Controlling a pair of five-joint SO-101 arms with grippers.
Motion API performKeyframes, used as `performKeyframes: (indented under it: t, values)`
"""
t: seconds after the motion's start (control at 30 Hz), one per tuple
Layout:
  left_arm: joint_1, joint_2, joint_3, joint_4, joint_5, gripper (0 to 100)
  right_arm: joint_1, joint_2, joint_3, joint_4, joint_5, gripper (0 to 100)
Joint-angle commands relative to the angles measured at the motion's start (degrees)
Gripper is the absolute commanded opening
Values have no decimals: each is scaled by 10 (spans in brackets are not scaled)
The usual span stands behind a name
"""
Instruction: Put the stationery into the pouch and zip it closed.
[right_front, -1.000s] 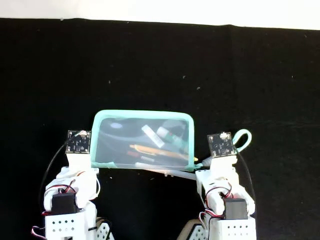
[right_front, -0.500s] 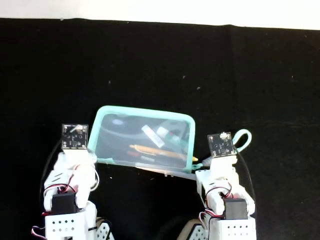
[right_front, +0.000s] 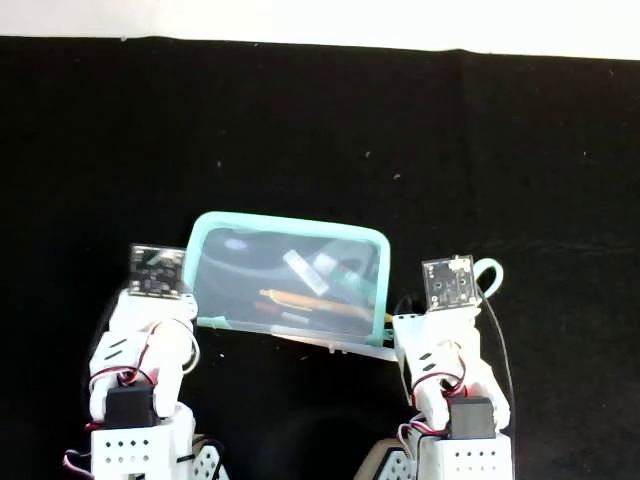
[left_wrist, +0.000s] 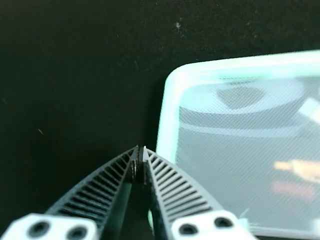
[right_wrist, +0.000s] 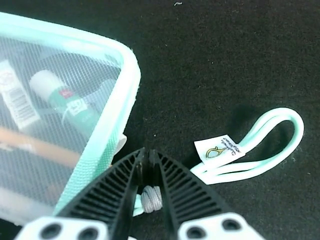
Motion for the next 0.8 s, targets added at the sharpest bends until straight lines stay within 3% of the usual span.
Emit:
performKeyframes:
  t: [0.0,0.13,0.23,0.33,0.5,0.63,0.77]
  values:
    - [-22,-2,5,16,-49,44,3,-7,72,-24,-3,12]
    - [-22,-1,-47,117,-47,136,3,-7,71,-53,-1,12]
    - [-23,1,-88,163,-47,152,3,-7,71,-95,-1,12]
    - [-27,1,-100,165,-47,152,3,-7,68,-112,0,33]
    - [-72,1,-101,148,-49,156,1,-6,66,-112,4,163]
    - [-84,2,-119,126,-50,157,1,-4,15,-70,55,158]
    - [-83,2,-146,127,-50,157,1,-4,-51,-13,58,158]
